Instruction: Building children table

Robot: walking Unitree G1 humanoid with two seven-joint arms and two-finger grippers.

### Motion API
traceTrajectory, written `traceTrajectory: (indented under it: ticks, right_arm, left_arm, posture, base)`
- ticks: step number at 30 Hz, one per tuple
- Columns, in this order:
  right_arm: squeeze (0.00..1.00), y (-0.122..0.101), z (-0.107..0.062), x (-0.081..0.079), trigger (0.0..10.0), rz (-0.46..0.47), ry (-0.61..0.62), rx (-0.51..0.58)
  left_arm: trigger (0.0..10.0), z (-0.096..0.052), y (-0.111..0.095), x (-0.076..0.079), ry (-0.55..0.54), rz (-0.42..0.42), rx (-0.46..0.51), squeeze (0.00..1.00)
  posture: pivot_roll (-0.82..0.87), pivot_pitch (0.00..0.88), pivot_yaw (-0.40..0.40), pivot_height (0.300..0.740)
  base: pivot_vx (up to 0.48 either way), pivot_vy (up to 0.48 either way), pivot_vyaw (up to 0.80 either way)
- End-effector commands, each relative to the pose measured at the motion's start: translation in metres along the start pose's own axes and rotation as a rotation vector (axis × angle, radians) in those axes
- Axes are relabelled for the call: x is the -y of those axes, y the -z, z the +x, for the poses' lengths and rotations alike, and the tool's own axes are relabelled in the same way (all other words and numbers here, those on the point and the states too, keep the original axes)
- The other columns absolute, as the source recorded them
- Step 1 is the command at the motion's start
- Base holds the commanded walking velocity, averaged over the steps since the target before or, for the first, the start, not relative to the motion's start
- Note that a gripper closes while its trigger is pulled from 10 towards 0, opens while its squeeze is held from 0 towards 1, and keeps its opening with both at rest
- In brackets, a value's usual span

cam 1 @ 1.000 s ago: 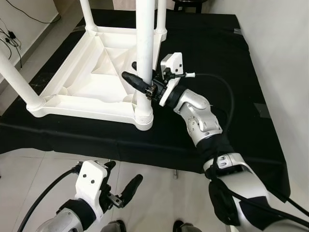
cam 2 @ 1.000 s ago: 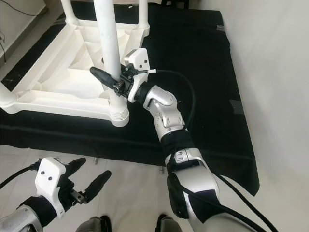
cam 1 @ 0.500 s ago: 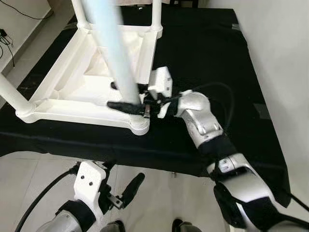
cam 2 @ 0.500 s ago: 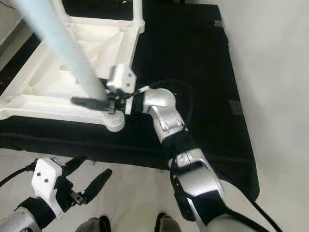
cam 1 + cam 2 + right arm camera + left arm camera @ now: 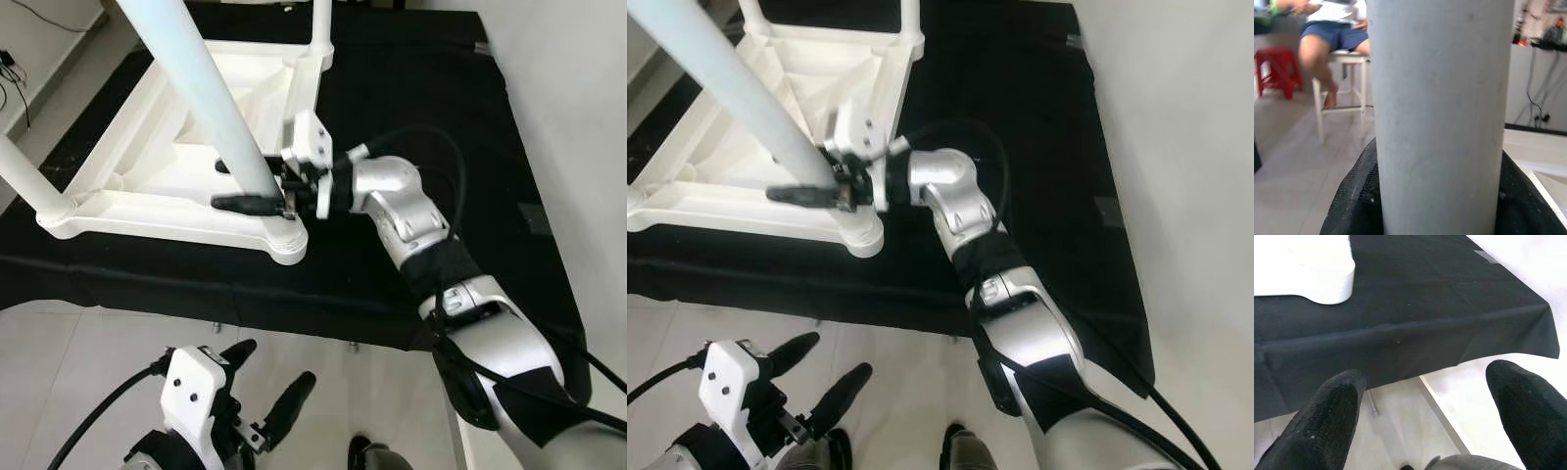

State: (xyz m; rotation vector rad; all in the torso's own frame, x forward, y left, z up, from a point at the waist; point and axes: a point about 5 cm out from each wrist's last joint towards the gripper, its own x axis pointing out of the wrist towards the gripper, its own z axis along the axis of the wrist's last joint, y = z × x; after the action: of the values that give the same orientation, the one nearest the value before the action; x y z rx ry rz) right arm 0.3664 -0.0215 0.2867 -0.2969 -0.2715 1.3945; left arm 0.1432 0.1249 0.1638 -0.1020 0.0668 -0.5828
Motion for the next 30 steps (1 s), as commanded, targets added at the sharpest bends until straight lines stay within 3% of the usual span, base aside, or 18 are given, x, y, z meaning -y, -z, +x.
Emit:
traceTrajectory:
  ticks: [1, 2, 13, 14, 15, 18, 22, 25, 28, 30]
  right_arm:
    - [0.0, 0.03, -0.011, 0.0, 7.3, 0.115, 0.08, -0.083]
    - [0.0, 0.031, -0.011, 0.001, 10.0, 0.138, 0.101, -0.083]
    - [0.0, 0.037, -0.013, 0.004, 10.0, 0.202, 0.185, -0.071]
    - [0.0, 0.04, -0.017, 0.006, 10.0, 0.223, 0.233, -0.072]
    - [0.0, 0.049, -0.025, 0.011, 10.0, 0.275, 0.365, -0.071]
    - [0.0, 0.052, -0.029, 0.013, 10.0, 0.295, 0.421, -0.073]
    - [0.0, 0.058, -0.038, 0.017, 10.0, 0.33, 0.593, -0.074]
    - [0.0, 0.065, -0.042, 0.007, 10.0, 0.333, 0.716, -0.059]
    - [0.0, 0.067, -0.04, -0.005, 10.0, 0.323, 0.735, -0.045]
    - [0.0, 0.068, -0.032, -0.034, 10.0, 0.315, 0.698, -0.004]
  left_arm:
    - [10.0, -0.002, 0.0, 0.004, 0.006, -0.013, -0.002, 0.0]
    - [10.0, -0.003, 0.0, 0.005, 0.006, -0.016, -0.002, 0.0]
    - [10.0, -0.005, 0.0, 0.009, 0.012, -0.029, -0.003, 0.0]
    - [10.0, -0.005, 0.0, 0.01, 0.013, -0.031, -0.004, 0.0]
    - [10.0, -0.006, 0.0, 0.01, 0.016, -0.035, -0.006, 0.0]
    - [10.0, -0.006, 0.0, 0.01, 0.017, -0.035, -0.007, 0.0]
    - [10.0, -0.006, 0.0, 0.01, 0.018, -0.035, -0.009, 0.0]
    - [10.0, -0.005, 0.0, 0.008, 0.015, -0.034, -0.008, 0.0]
    - [10.0, -0.005, 0.0, 0.008, 0.013, -0.033, -0.007, 0.0]
    - [10.0, -0.005, 0.0, 0.005, 0.01, -0.03, -0.007, 0.0]
  posture:
    - [0.05, 0.338, -0.035, 0.74]
    - [0.05, 0.346, -0.035, 0.74]
    - [0.04, 0.357, -0.033, 0.74]
    - [0.04, 0.36, -0.026, 0.74]
    - [0.04, 0.361, -0.021, 0.74]
    - [0.04, 0.361, -0.021, 0.74]
    - [0.03, 0.359, -0.024, 0.74]
    - [0.03, 0.357, -0.026, 0.74]
    - [0.03, 0.355, -0.023, 0.74]
    - [0.02, 0.342, -0.014, 0.74]
  base:
    - [0.0, 0.0, 0.0]
    - [0.0, 0.0, 0.0]
    - [0.0, 0.0, 0.0]
    - [0.0, 0.0, 0.0]
    - [0.0, 0.0, 0.0]
    - [0.0, 0.0, 0.0]
    - [0.0, 0.0, 0.0]
    - [0.0, 0.0, 0.0]
    - [0.0, 0.0, 0.0]
    - [0.0, 0.0, 0.0]
